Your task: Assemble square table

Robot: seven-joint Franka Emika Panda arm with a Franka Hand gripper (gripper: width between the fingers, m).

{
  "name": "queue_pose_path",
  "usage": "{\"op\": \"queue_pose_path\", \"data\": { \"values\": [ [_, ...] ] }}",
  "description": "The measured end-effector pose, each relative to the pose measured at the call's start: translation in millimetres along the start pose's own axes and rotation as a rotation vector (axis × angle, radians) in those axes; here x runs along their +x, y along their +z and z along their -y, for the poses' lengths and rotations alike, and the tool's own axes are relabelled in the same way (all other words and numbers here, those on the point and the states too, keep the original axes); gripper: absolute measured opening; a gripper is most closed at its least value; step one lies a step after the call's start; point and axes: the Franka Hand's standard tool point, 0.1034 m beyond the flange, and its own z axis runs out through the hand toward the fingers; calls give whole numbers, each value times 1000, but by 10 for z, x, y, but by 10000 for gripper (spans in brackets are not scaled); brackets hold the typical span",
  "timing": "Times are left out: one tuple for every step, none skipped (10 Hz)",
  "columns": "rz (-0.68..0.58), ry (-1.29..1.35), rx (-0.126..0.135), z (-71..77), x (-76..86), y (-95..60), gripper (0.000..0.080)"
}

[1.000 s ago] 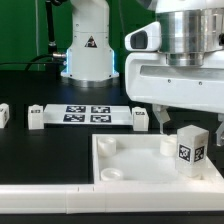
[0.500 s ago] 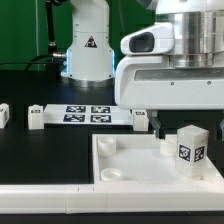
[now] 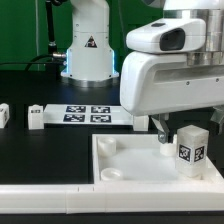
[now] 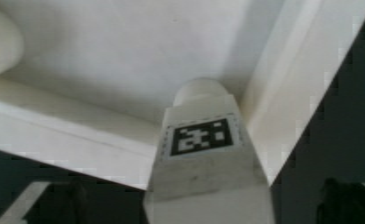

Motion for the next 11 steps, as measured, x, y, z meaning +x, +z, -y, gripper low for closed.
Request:
{"op": "queue_pose_path", "data": {
  "values": [
    [1,-22,-2,-4,-2,2,640],
    [1,-21,-2,-7,-3,2,456],
    [1,-19,-2,-5,-3,3,456],
    [1,1,-1,-4,-2,3,317],
    [0,-1,-1,-2,-1,2,287],
    [-1,41,6,0,-1,3,287],
    [-6,149,22,-7,1,2,287],
    [-23,297,32,2,15,3,287],
    [-46,444,45,-9,21,5,287],
    [-52,576,61,-10,19,9,287],
    [-52,741,71,1,17,16,287]
  ]
}}
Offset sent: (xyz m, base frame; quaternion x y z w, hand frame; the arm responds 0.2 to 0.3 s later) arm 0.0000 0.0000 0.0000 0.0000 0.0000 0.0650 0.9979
